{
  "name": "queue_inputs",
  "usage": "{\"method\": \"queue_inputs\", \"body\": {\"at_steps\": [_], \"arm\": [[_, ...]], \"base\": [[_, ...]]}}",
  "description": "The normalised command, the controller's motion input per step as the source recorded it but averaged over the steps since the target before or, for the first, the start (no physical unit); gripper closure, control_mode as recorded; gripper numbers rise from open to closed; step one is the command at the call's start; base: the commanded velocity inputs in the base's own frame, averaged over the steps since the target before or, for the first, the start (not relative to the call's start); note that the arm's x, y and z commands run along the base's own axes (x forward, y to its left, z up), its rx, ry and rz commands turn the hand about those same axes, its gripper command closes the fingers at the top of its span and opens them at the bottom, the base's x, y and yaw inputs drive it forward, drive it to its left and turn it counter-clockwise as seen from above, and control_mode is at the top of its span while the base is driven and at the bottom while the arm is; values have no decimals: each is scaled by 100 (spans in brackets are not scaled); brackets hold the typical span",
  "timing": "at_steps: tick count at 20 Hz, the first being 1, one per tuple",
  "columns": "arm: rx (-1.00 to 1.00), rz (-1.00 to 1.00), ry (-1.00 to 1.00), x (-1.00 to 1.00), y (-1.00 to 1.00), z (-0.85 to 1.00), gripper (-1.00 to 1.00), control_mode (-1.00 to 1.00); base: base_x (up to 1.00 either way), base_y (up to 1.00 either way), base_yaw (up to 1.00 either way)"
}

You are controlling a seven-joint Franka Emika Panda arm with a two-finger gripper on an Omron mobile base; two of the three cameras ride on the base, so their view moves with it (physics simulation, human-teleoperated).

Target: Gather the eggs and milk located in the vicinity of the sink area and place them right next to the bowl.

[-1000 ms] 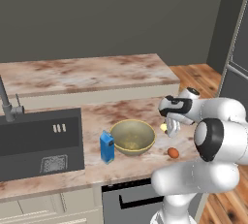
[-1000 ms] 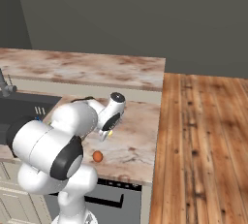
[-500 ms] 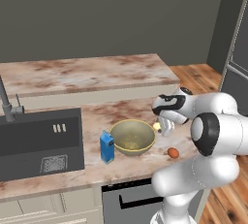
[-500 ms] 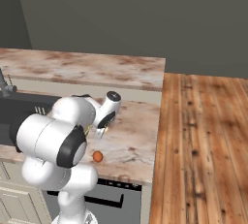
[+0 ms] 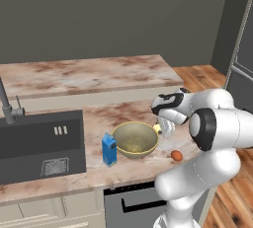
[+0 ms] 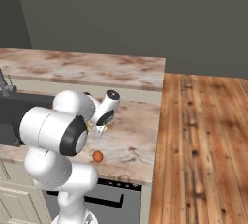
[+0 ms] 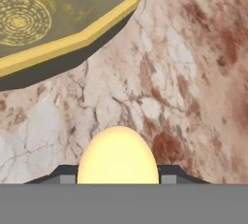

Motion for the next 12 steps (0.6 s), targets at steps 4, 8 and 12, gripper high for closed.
{"method": "queue_inputs", "body": {"at_steps": [4,8,12], "arm": [[0,8,0,0,9,-14,100,-100],[0,10,0,-2,15,-4,100,-100],[0,10,0,-8,17,0,100,-100]], "base": [[0,0,0],[0,0,0],[0,0,0]]}}
